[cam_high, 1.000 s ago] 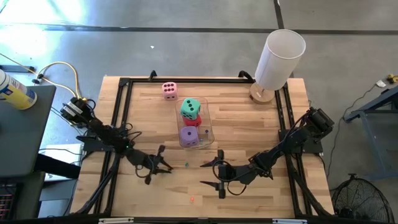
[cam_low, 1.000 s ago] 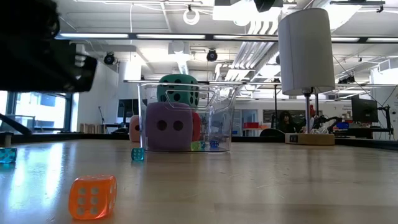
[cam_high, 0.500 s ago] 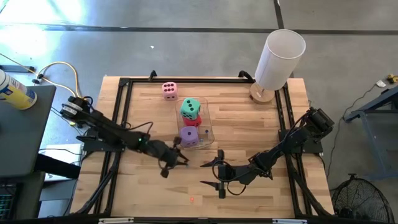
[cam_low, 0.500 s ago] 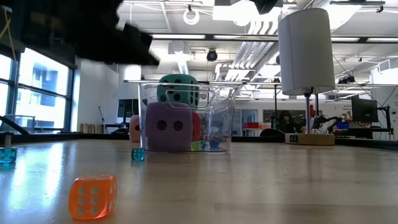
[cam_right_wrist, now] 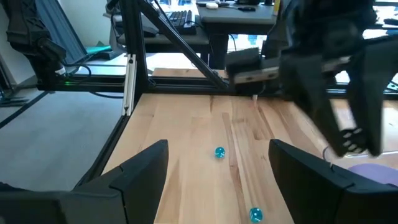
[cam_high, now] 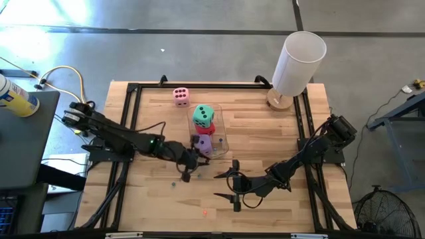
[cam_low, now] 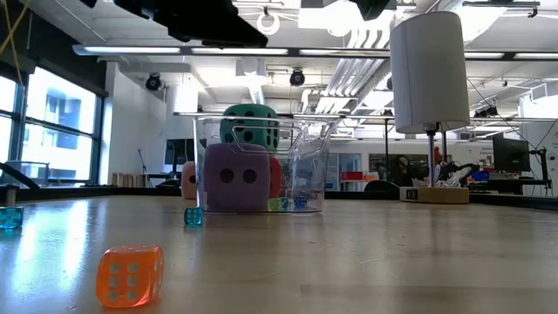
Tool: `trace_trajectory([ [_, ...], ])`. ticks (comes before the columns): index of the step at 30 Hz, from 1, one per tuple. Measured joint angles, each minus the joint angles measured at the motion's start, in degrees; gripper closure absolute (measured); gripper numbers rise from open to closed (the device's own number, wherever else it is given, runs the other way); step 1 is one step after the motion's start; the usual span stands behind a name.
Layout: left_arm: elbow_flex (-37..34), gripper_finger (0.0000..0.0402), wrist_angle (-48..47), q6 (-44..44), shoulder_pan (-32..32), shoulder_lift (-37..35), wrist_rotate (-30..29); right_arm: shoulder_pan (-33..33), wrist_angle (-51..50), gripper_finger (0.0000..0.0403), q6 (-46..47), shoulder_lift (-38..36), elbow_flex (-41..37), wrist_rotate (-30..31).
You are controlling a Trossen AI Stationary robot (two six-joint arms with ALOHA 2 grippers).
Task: Pick & Place Dice
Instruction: Put the small black die into the transparent bin
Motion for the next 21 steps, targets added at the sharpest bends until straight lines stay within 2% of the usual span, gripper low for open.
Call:
trace_trajectory([
  [12, 0.0, 0.0337, -4.7, -3.2, 7.0, -3.5, 0.7, 0.0, -0.4, 0.0133, 0.0, 0.0, 0.0, 0.0],
  [21, -0.1, 0.0337, -7.8, -7.7, 14.4, -3.5, 8.0, 0.0, -0.4, 0.0133, 0.0, 0.0, 0.0, 0.0],
])
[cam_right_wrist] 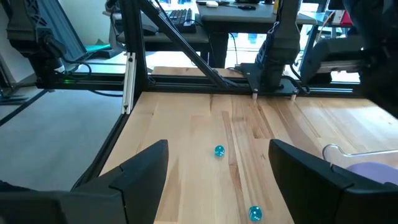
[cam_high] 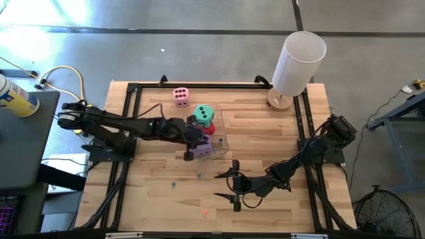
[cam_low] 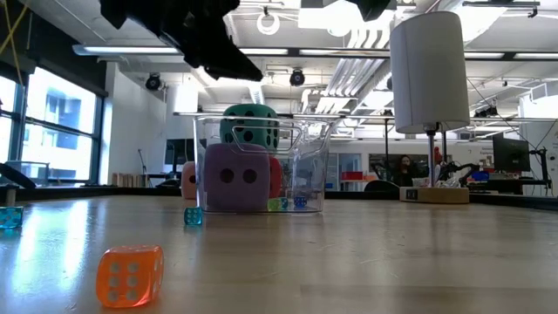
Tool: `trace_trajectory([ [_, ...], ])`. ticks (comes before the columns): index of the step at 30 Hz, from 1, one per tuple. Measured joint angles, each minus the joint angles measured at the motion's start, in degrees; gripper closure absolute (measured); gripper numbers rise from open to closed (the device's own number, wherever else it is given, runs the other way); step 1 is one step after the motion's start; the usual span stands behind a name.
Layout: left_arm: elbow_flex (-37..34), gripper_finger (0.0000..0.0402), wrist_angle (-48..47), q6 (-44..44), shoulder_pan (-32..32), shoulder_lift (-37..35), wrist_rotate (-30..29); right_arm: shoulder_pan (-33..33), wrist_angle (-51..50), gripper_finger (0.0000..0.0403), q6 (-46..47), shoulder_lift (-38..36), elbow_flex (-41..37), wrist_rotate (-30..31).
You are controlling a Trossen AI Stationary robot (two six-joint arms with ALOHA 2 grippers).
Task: Pick & Place Dice
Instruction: Put the small black die into the transparent bin
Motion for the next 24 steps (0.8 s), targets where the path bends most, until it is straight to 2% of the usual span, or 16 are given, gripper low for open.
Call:
trace_trajectory([
  [12, 0.0, 0.0334, -4.6, -4.5, 1.7, 0.0, -0.2, 0.0, -0.5, 0.0133, 0.0, 0.0, 0.0, 0.0],
  [24, 0.0, 0.0296, -2.6, -6.4, 1.8, 5.2, -0.4, 0.0, -0.7, 0.0133, 1.0, 0.0, 0.0, 0.0],
])
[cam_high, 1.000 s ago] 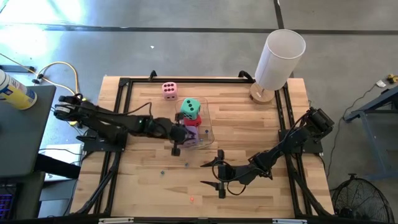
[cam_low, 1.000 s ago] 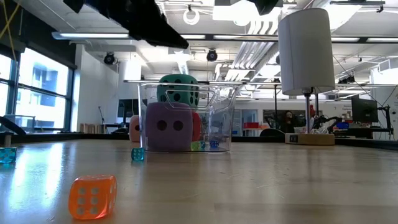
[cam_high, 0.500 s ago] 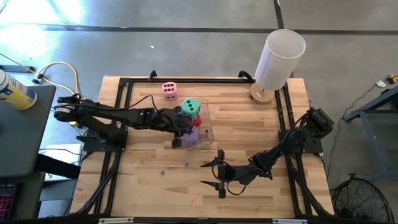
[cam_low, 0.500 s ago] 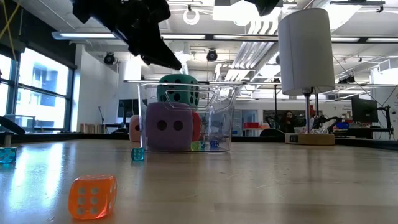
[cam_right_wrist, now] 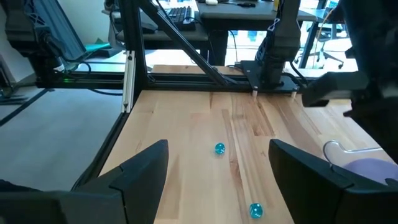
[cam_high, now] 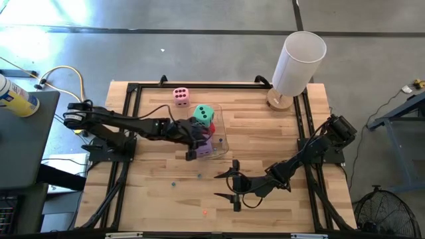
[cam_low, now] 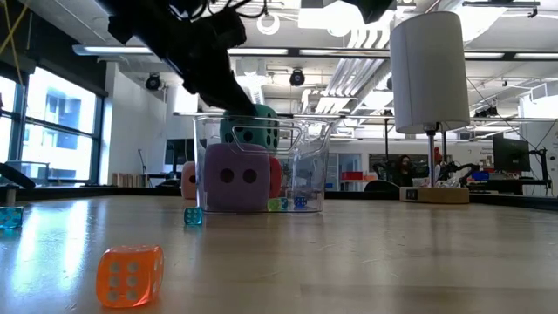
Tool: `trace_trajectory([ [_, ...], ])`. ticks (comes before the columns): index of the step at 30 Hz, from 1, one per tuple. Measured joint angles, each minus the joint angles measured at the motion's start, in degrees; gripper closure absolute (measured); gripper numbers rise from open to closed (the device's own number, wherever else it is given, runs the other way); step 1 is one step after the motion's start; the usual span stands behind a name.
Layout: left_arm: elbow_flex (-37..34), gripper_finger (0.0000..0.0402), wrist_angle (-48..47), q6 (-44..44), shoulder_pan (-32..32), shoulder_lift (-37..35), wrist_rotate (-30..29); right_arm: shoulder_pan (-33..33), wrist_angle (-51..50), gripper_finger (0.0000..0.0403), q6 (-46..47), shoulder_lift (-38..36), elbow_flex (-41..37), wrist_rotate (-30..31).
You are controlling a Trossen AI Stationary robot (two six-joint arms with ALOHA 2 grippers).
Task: Pick & Place Dice
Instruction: Put the small black die into the transparent bin, then put the large pink die into the transparent bin
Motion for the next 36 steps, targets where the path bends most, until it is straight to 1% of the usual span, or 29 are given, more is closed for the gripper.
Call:
trace_trajectory([
  [5, 0.0, 0.0257, 2.2, 0.0, 0.1, 2.0, -0.1, 0.0, -0.3, 0.0133, 0.1, 0.0, 0.0, 0.0],
  [10, 0.0, 0.0209, 3.0, 0.1, 0.1, 2.0, -0.1, 0.0, -0.7, 0.0133, 0.2, 0.0, 0.0, 0.0],
  [14, 0.0, 0.0186, 3.0, 0.1, -0.4, 1.8, -0.1, 0.0, -0.7, 0.0133, 0.2, 0.0, 0.0, 0.0],
  [17, 0.0, 0.0181, 2.9, 0.2, -1.0, 1.4, -0.1, 0.0, -0.7, 0.0133, 0.2, 0.0, 0.0, 0.0],
  [23, 0.0, 0.0181, 1.7, 0.4, -3.1, -1.9, -0.1, 0.0, -1.1, 0.0133, 0.2, 0.0, 0.0, 0.0],
  [32, 0.0, 0.0181, -8.2, -1.4, -9.8, -9.8, -0.1, 0.0, -1.8, 0.0133, 0.4, 0.0, 0.0, 0.0],
  [34, 0.0, 0.0181, -10.3, -2.8, -11.1, -11.2, 0.0, 0.0, -1.8, 0.0133, 0.4, 0.0, 0.0, -0.2],
  [36, 0.0, 0.0181, -11.8, -5.4, -12.3, -12.5, 0.0, 0.0, -1.8, 0.0133, 0.4, 0.0, 0.0, -1.7],
])
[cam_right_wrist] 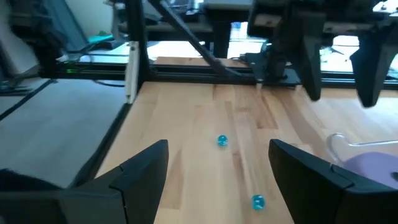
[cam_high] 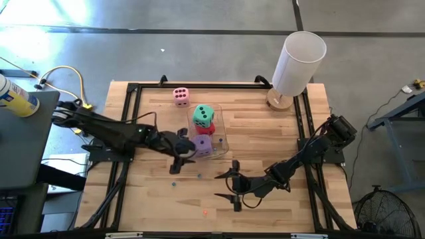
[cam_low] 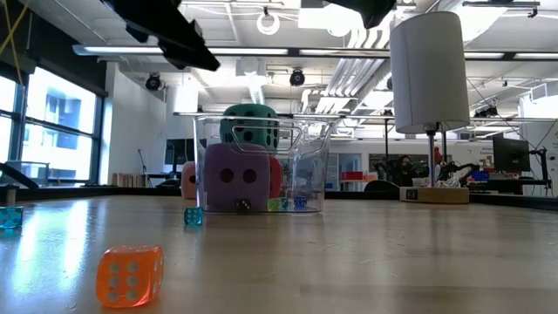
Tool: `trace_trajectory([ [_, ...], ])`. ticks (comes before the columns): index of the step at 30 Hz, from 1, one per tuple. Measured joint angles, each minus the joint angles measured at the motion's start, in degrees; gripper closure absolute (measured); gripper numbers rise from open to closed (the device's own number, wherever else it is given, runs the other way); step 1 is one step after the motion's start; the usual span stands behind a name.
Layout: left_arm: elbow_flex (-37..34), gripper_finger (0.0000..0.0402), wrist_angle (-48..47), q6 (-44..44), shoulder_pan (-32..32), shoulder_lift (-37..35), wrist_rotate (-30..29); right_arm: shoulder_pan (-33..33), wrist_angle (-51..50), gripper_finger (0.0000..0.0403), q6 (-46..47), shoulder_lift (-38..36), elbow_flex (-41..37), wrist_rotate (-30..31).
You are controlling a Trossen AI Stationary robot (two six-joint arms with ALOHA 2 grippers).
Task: Pick & Place Dice
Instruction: Put the large pink die into the transparent bin
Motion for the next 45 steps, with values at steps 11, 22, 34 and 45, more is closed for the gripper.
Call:
trace_trajectory([
  [11, 0.0, 0.0181, -6.3, -0.2, -3.2, -1.4, 0.1, 0.0, 0.4, 0.0133, 0.0, 0.0, 0.0, -1.5],
  [22, 0.0, 0.0181, -2.2, 0.2, -2.5, -1.4, -0.2, 0.0, -0.1, 0.0133, 1.3, 0.0, 0.0, -1.5],
  [34, 0.0, 0.0181, 15.6, 11.2, -5.8, -1.4, 10.4, -0.3, -0.5, 0.0133, 2.6, 0.0, 0.0, -1.3],
  [45, 0.0, 0.0181, 17.9, 0.2, -9.4, -1.3, 10.4, -0.4, -0.5, 0.0133, 0.7, 0.0, 0.0, -1.2],
])
